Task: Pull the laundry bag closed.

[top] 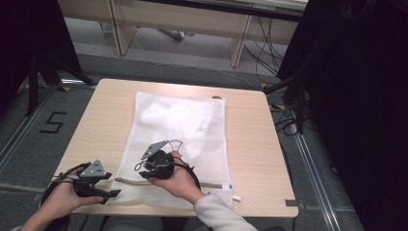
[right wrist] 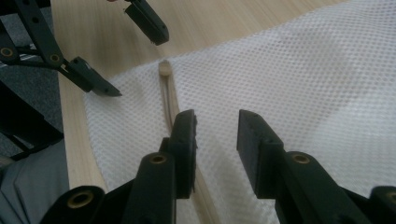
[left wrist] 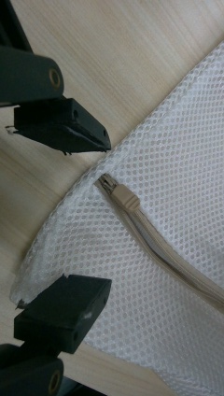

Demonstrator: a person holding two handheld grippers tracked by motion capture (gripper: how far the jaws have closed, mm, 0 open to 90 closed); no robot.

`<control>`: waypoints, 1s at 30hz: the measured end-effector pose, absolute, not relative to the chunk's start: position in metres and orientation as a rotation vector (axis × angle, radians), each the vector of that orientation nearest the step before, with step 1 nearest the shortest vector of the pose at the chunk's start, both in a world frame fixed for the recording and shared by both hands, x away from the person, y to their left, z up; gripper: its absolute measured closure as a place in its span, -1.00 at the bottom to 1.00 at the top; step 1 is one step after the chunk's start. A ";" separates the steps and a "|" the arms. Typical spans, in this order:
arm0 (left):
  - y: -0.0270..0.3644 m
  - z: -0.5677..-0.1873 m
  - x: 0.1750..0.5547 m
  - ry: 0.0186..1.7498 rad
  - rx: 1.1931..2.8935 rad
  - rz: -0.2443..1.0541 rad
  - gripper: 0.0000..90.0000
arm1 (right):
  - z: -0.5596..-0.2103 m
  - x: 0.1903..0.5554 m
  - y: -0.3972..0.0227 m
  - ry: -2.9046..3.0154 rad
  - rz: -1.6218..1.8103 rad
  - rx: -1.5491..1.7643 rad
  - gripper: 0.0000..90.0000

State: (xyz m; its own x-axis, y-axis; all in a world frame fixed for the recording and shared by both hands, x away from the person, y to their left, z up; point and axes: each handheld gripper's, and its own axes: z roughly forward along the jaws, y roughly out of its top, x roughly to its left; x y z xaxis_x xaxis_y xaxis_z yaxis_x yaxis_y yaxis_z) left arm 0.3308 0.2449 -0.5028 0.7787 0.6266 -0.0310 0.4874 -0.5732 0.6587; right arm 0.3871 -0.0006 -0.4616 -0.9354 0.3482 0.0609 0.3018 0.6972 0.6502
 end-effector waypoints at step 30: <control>0.245 -0.503 0.331 0.827 2.298 0.251 -0.42 | -0.491 0.392 0.069 2.965 1.026 0.521 0.65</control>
State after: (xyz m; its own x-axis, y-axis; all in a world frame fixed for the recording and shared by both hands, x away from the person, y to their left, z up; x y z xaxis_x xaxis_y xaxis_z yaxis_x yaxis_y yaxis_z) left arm 0.3306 0.2452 -0.5034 0.7803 0.6239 -0.0434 0.4942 -0.5725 0.6543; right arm 0.3924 0.0685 -0.4906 -0.9456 0.2927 0.1419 0.3178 0.7384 0.5948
